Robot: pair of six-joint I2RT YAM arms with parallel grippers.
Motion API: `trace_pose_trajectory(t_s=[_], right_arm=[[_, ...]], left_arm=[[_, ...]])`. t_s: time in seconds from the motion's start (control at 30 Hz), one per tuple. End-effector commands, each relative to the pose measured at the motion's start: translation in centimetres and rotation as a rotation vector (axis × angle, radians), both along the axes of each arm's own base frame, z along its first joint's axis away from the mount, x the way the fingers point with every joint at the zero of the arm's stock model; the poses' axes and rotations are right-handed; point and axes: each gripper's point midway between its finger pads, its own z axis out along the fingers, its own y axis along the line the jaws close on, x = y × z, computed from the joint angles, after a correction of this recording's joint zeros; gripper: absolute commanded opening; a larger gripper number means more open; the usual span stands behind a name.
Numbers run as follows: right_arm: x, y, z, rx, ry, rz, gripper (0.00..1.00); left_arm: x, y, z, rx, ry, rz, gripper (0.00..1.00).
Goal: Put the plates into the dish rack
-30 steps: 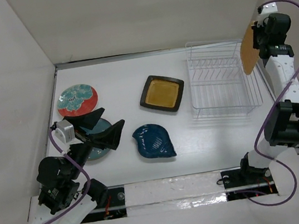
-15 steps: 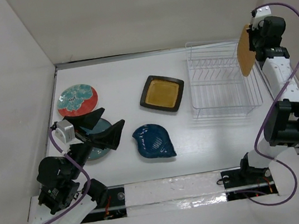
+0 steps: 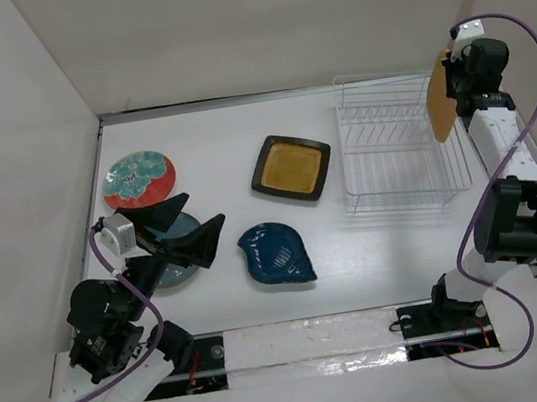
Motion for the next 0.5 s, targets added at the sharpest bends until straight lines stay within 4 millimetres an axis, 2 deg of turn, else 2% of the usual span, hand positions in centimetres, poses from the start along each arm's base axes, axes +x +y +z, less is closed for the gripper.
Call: trace_pose_trajectory(t_s=[0.0, 0.23, 0.27, 0.33, 0.4, 0.43, 0.47], right_arm=[[1.0, -0.2, 2.8, -0.050, -0.122, -0.014, 0.00], [1.4, 0.3, 1.2, -0.068, -0.136, -0.039, 0.00], [1.5, 0.6, 1.8, -0.075, -0.173, -0.048, 0.00], [0.8, 0.2, 0.9, -0.076, -0.184, -0.097, 0.00], [0.6, 0.2, 1.1, -0.069, -0.235, -0.131, 0.00], [0.2, 0.2, 0.1, -0.061, -0.225, -0.137, 0.00], [0.3, 0.2, 0.0, -0.048, -0.241, -0.140, 0.00]], left_arm=[[-0.8, 0.2, 2.4, -0.035, -0.060, -0.014, 0.99], [-0.6, 0.1, 2.2, -0.032, -0.055, -0.011, 0.99], [-0.6, 0.1, 2.3, -0.032, -0.055, -0.011, 0.99], [-0.5, 0.1, 2.2, -0.031, -0.054, -0.011, 0.99], [-0.4, 0.0, 2.1, -0.027, -0.049, -0.012, 0.99], [-0.4, 0.0, 2.1, -0.028, -0.050, -0.012, 0.99], [-0.4, 0.0, 2.1, -0.027, -0.049, -0.013, 0.99]])
